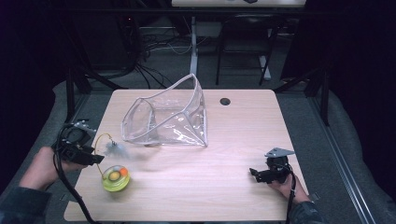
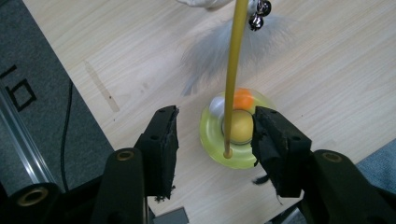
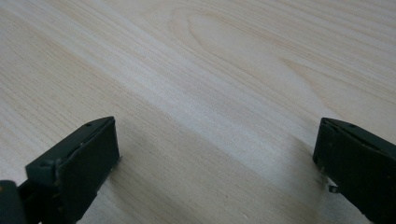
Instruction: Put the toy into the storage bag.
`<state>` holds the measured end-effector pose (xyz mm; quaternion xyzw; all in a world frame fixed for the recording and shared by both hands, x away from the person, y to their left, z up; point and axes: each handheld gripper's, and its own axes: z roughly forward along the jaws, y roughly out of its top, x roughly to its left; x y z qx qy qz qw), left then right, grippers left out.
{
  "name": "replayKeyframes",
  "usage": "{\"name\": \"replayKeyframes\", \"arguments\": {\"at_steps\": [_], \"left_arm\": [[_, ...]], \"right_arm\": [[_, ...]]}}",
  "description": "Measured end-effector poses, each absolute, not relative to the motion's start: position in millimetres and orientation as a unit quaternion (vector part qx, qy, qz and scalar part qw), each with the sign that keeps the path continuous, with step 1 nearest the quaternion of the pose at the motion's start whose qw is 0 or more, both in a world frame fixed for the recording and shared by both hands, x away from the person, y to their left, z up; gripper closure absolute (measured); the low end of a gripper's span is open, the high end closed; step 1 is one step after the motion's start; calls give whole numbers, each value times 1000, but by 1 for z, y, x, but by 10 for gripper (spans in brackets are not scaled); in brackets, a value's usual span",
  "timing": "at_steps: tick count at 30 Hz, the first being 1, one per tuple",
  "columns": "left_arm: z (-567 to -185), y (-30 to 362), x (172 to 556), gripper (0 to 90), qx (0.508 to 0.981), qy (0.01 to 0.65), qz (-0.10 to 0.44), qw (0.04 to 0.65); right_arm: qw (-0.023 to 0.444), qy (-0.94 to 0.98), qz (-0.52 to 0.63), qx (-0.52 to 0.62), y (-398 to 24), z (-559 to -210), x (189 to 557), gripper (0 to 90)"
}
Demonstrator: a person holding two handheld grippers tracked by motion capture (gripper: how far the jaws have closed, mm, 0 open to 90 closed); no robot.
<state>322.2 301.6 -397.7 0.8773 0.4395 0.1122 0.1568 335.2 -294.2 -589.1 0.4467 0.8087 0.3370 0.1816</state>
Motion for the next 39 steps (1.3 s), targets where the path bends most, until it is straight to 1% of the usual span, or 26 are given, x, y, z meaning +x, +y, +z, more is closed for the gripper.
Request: {"name": "replayKeyframes", "arguments": {"at_steps": [5, 6, 8, 14, 15, 16, 17, 18, 20, 22, 23, 25, 29, 32, 35, 36, 39], "left_arm": [[-398, 301, 322, 544, 881, 437, 104, 151], [-399, 301, 322, 573, 881, 437, 101, 147], [-401, 302, 322, 602, 881, 438, 98, 148], [-407, 303, 322, 667, 879, 440, 98, 153], [-408, 303, 322, 685, 879, 442, 98, 153], [-410, 304, 321, 737, 877, 444, 103, 153], [-410, 304, 321, 761, 877, 444, 103, 153], [-412, 305, 320, 761, 875, 447, 103, 153], [-415, 307, 319, 835, 869, 454, 110, 161], [-416, 310, 316, 863, 862, 460, 116, 178], [-416, 310, 316, 873, 862, 460, 116, 178], [-418, 312, 313, 877, 852, 469, 133, 191], [-419, 313, 310, 879, 848, 472, 137, 199], [-416, 314, 310, 880, 848, 473, 138, 198], [-412, 316, 311, 881, 845, 475, 147, 194], [-409, 316, 311, 881, 842, 477, 159, 194], [-405, 317, 313, 881, 842, 476, 162, 193]], "right_arm": [[182, 809, 337, 447, -294, -589, 335, 0], [182, 809, 337, 447, -294, -589, 335, 0], [182, 809, 337, 447, -294, -589, 335, 0], [181, 809, 337, 446, -294, -589, 335, 0], [181, 809, 337, 446, -294, -589, 335, 0], [181, 809, 337, 446, -294, -589, 335, 0], [181, 809, 337, 446, -294, -589, 335, 0], [181, 809, 337, 446, -294, -589, 335, 0], [181, 809, 337, 446, -294, -589, 335, 0], [181, 809, 337, 446, -294, -589, 335, 0], [181, 809, 337, 446, -294, -589, 335, 0], [181, 809, 337, 446, -294, -589, 335, 0], [181, 809, 337, 446, -294, -589, 335, 0], [180, 810, 338, 445, -294, -589, 335, 0], [179, 810, 338, 445, -294, -589, 335, 0], [179, 810, 338, 445, -294, -589, 335, 0], [180, 810, 337, 445, -294, -589, 335, 0]]}}
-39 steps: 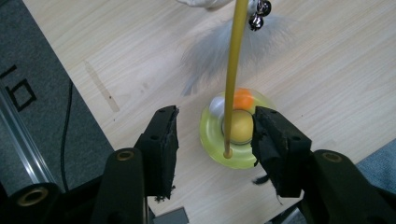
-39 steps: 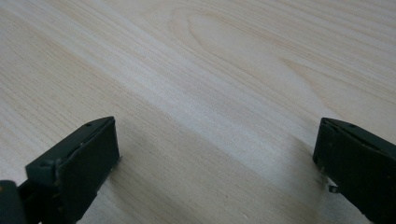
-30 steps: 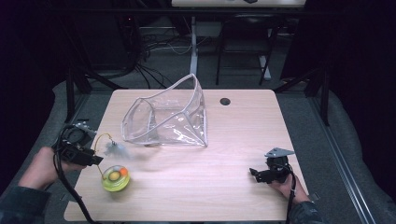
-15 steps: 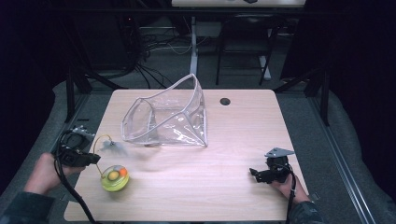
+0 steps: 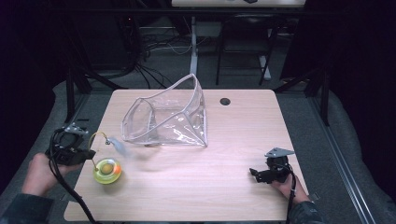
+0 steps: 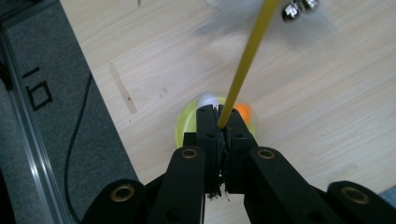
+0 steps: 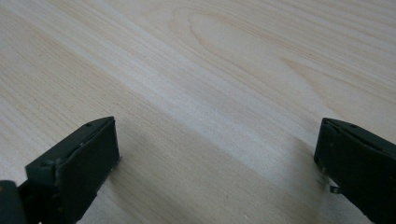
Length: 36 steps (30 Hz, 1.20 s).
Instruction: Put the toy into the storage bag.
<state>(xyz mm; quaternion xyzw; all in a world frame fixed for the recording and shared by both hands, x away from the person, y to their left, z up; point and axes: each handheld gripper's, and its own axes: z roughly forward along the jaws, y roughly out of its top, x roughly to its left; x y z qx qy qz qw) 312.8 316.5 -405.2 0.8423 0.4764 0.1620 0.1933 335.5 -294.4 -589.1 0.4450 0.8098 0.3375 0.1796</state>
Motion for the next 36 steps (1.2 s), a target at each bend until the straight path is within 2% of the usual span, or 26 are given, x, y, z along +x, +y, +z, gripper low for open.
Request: {"name": "replayKeyframes", "arguments": {"at_steps": [36], "left_arm": [[-391, 334, 361, 880, 824, 502, 172, 198]], "right_arm": [[180, 810, 339, 444, -294, -589, 336, 0]]}}
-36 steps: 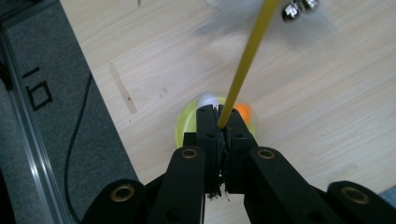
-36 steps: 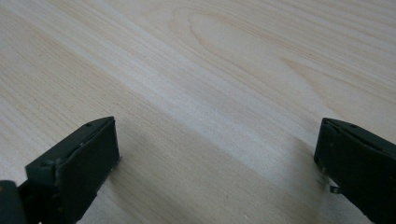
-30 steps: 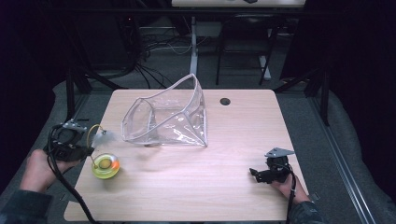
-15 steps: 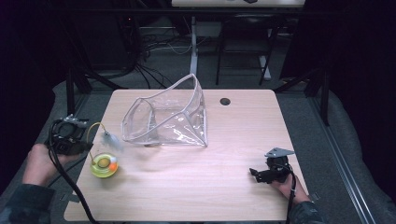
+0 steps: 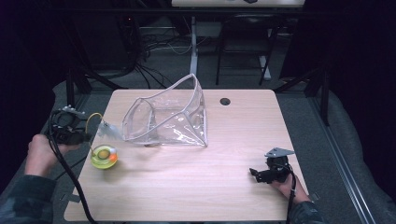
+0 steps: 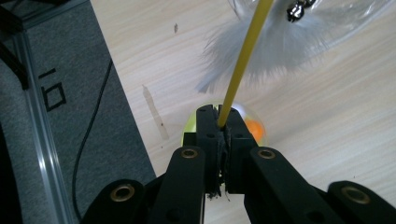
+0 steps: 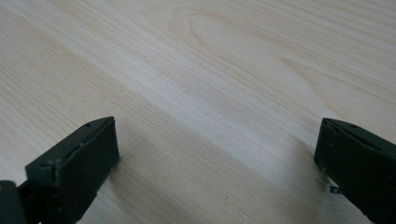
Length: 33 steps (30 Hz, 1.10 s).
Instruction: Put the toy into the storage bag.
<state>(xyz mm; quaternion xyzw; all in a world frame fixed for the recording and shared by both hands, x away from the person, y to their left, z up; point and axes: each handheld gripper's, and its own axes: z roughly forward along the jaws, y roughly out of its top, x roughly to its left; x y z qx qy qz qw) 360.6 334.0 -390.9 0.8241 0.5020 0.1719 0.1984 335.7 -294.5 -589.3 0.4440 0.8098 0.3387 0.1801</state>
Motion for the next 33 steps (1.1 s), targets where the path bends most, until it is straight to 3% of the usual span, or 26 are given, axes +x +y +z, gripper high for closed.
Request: {"name": "replayKeyframes", "arguments": {"at_steps": [33], "left_arm": [[-356, 351, 388, 881, 807, 519, 190, 209]], "right_arm": [[180, 810, 339, 444, -294, -589, 336, 0]]}}
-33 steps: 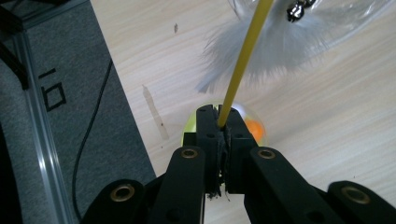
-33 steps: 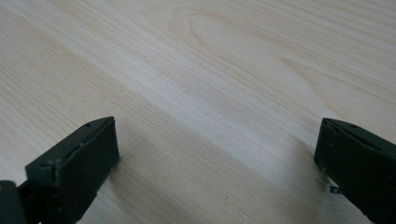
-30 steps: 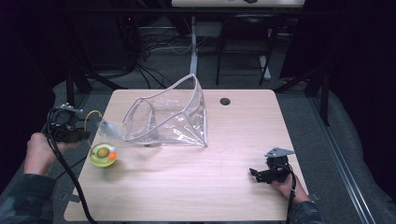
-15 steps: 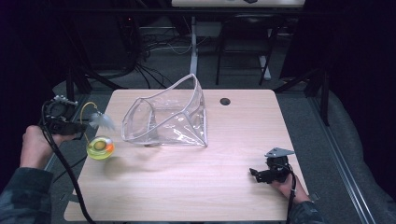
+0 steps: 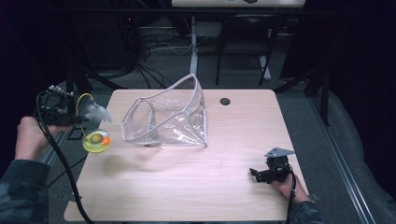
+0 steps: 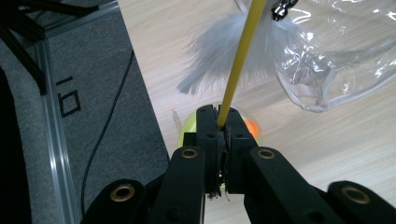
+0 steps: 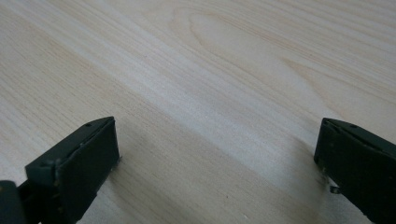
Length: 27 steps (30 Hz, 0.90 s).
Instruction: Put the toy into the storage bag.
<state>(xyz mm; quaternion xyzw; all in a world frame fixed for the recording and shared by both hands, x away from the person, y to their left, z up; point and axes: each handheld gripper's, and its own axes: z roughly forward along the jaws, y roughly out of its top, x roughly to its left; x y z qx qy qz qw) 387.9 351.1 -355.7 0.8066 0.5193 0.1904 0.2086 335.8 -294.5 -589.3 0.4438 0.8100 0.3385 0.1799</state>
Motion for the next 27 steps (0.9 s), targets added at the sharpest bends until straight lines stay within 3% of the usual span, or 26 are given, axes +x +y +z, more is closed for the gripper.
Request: {"name": "replayKeyframes", "arguments": {"at_steps": [27], "left_arm": [[-306, 344, 409, 881, 803, 509, 219, 220]], "right_arm": [[180, 812, 336, 443, -295, -589, 336, 0]]}}
